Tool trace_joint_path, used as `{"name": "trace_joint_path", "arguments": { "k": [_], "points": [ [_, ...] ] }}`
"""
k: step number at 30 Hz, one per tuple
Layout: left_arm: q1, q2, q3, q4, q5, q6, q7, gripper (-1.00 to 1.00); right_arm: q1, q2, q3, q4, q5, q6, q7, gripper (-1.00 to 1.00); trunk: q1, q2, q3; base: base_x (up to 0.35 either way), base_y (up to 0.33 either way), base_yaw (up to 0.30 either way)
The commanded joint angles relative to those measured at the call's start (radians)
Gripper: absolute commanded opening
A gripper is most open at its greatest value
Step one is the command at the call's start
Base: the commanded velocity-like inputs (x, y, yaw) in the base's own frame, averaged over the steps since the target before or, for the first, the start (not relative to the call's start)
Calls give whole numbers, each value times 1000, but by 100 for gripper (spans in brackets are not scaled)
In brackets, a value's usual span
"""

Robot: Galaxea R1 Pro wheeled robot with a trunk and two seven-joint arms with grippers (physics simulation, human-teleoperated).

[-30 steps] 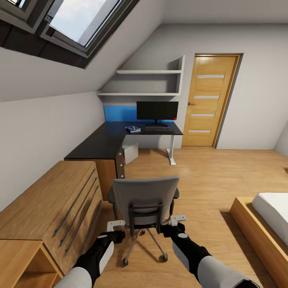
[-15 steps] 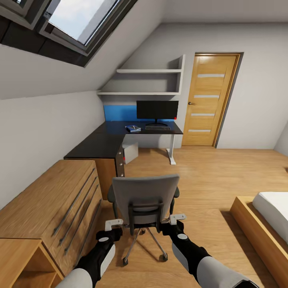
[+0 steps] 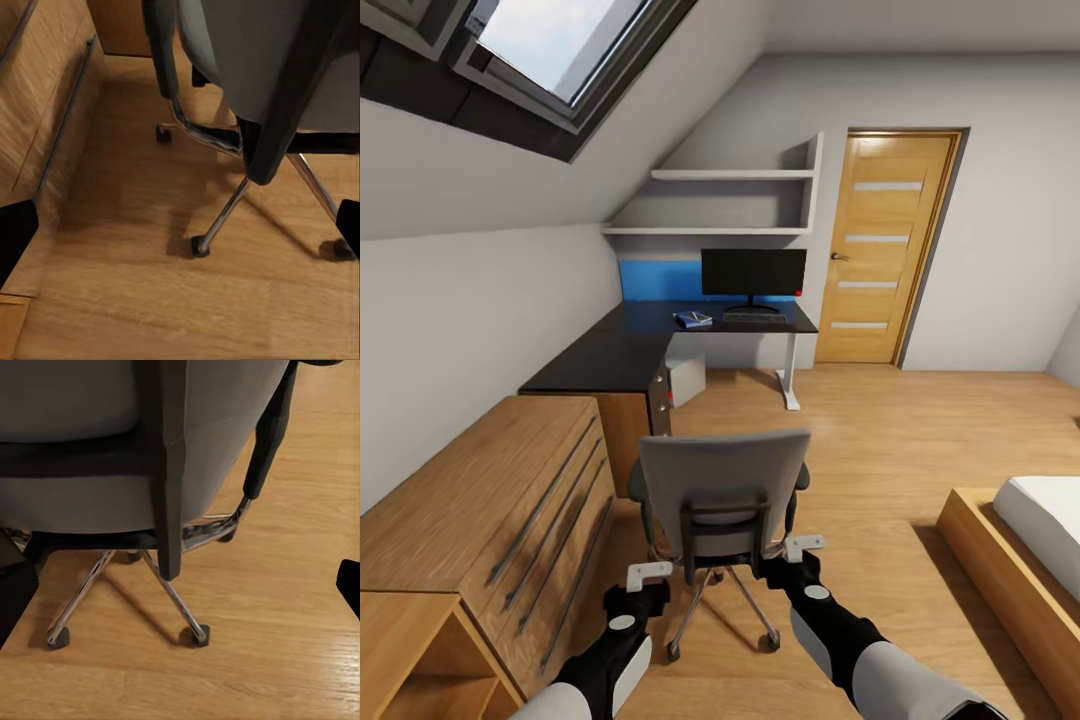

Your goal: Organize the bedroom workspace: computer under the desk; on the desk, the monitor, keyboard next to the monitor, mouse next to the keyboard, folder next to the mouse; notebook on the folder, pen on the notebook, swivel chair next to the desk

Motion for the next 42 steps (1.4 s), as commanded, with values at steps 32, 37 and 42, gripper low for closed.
{"name": "trace_joint_path", "arguments": {
  "k": [32,37,42],
  "points": [
    [-1,0,-1,-2,27,-5,7,100,-1,0,10,3,-5,-38,-4,100,123,-225,-101,-8,42,-104],
    [-1,0,-2,-2,27,-5,7,100,-1,2,12,21,-4,-45,-4,100,142,-260,-117,0,0,0],
    [-1,0,-2,-1,27,-5,7,100,-1,2,12,31,-4,-74,-4,100,161,-295,-133,0,0,0]
  ]
}}
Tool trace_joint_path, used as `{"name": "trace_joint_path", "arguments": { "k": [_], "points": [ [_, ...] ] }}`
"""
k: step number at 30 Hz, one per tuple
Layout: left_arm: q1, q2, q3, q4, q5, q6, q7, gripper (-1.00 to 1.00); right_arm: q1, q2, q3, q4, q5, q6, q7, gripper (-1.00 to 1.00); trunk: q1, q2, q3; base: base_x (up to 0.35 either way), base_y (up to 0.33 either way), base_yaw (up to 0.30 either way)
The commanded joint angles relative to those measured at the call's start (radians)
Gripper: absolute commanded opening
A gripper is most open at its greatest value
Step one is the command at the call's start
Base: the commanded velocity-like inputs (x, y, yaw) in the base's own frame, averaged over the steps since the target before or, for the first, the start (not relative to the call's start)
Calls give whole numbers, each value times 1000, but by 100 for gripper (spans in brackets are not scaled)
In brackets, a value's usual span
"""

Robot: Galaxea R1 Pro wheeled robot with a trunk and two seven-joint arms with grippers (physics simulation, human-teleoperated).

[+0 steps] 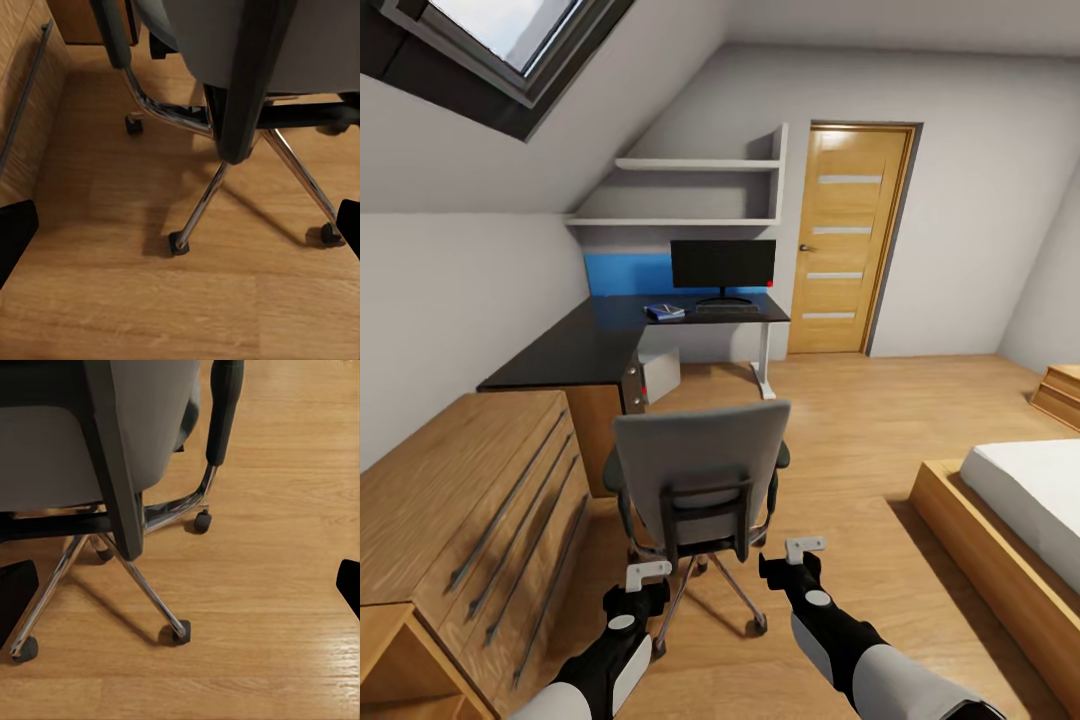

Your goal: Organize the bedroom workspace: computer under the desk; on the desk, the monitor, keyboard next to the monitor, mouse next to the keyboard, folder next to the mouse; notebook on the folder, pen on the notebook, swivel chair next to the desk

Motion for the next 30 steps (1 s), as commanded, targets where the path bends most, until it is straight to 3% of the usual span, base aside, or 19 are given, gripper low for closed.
{"name": "trace_joint_path", "arguments": {
  "k": [1,30],
  "points": [
    [-1,0,-5,1,5,-4,6,100,-1,0,9,3,-10,-8,-5,100,4,-8,-4,0,0,0],
    [-1,0,-5,3,3,-4,8,100,-1,7,10,10,-10,-49,-6,100,115,-211,-95,0,0,0]
  ]
}}
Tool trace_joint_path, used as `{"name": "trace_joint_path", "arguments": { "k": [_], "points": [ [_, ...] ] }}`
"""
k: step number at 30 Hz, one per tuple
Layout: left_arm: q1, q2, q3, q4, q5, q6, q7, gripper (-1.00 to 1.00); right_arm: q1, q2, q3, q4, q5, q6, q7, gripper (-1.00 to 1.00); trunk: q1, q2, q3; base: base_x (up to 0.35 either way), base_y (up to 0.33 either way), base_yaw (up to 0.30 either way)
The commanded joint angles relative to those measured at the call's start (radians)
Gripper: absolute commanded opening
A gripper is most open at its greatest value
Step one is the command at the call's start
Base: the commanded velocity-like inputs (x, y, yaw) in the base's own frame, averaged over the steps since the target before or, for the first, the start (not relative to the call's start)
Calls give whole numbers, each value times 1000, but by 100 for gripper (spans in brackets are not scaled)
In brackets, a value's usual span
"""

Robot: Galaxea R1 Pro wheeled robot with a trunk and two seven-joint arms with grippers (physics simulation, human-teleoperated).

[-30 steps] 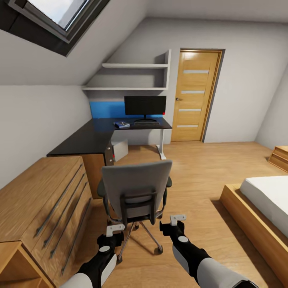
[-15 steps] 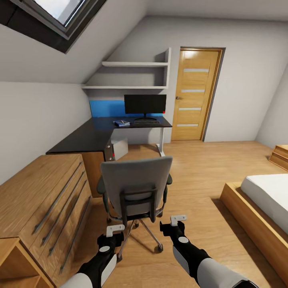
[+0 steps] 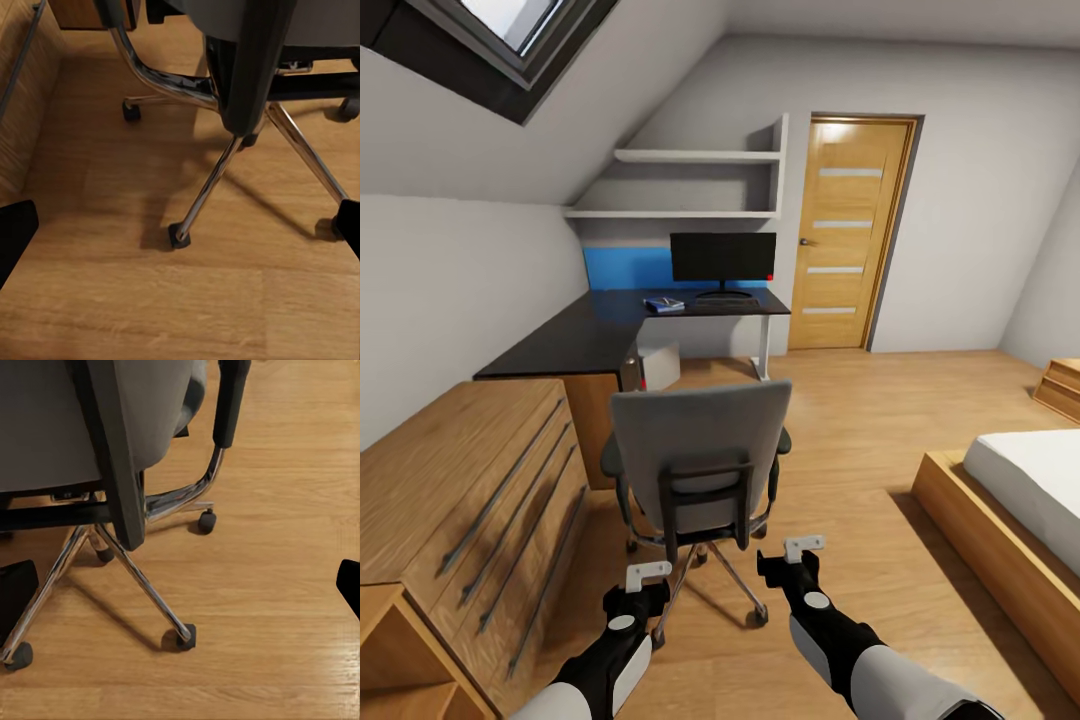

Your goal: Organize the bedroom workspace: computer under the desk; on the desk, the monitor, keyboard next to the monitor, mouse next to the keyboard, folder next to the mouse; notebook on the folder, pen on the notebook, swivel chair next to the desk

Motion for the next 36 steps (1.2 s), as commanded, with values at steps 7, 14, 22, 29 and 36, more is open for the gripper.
{"name": "trace_joint_path", "arguments": {
  "k": [7,14,22,29,36],
  "points": [
    [-1,0,-5,1,5,-4,6,100,-1,11,8,3,-10,-24,-7,100,27,-50,-23,0,0,0],
    [-1,0,-5,1,5,-4,6,100,-1,11,8,7,-10,-27,-6,100,54,-99,-45,0,0,0],
    [-1,0,-5,1,5,-4,6,100,-1,11,8,7,-9,-27,-6,100,84,-155,-70,0,0,0],
    [-1,0,-5,1,5,-4,5,100,-1,11,8,7,-9,-27,-6,100,111,-204,-92,0,0,0],
    [-1,0,-5,1,5,-4,5,100,-1,11,8,8,-10,-27,-3,100,138,-253,-114,0,0,0]
  ]
}}
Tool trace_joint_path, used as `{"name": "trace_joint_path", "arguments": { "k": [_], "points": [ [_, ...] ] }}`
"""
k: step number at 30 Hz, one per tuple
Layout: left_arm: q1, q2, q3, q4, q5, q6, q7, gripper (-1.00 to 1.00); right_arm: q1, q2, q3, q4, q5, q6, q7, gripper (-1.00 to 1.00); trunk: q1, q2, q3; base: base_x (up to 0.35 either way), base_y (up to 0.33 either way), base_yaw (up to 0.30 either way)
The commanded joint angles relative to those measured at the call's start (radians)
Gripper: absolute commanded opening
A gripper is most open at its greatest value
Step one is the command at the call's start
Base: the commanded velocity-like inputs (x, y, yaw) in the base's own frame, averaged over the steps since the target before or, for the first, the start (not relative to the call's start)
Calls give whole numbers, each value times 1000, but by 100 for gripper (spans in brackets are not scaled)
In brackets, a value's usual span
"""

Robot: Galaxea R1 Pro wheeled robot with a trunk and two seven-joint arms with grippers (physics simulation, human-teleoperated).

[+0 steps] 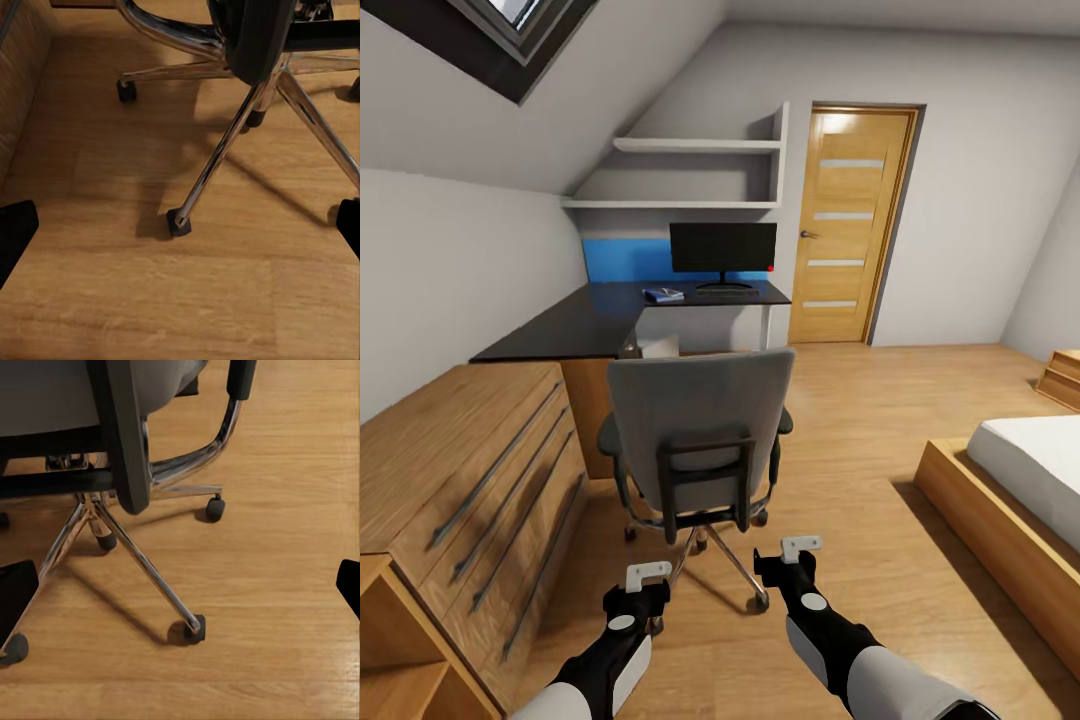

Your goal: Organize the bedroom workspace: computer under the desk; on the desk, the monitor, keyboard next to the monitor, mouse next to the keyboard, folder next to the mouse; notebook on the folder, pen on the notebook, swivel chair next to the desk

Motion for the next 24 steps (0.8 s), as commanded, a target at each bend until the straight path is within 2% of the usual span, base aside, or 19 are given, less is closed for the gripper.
{"name": "trace_joint_path", "arguments": {
  "k": [1,6,7,9,12,16,22,24],
  "points": [
    [-1,0,-5,1,5,-4,6,100,-1,0,9,1,-9,-4,-4,100,4,-8,-4,0,0,0],
    [-1,0,-5,1,5,-5,3,100,1,0,9,1,-7,-5,-1,100,15,-29,-14,0,0,0],
    [-1,0,-4,1,5,-5,0,100,1,0,10,2,2,-5,-1,100,15,-29,-14,0,0,0],
    [-1,0,-3,4,5,-7,-3,100,2,1,10,14,49,-5,1,100,15,-29,-14,35,0,0],
    [-1,0,-5,18,4,-8,-4,100,3,1,11,27,81,-5,32,100,15,-29,-14,212,0,0],
    [-1,0,-5,27,3,-8,-6,100,4,1,15,39,94,-5,107,100,15,-29,-14,245,0,0],
    [-1,0,-5,23,5,-11,0,100,4,1,18,42,94,-5,111,100,15,-29,-14,23,0,0],
    [-1,0,-5,20,7,-11,4,100,4,1,18,42,95,-4,111,100,23,-43,-20,2,0,0]
  ]
}}
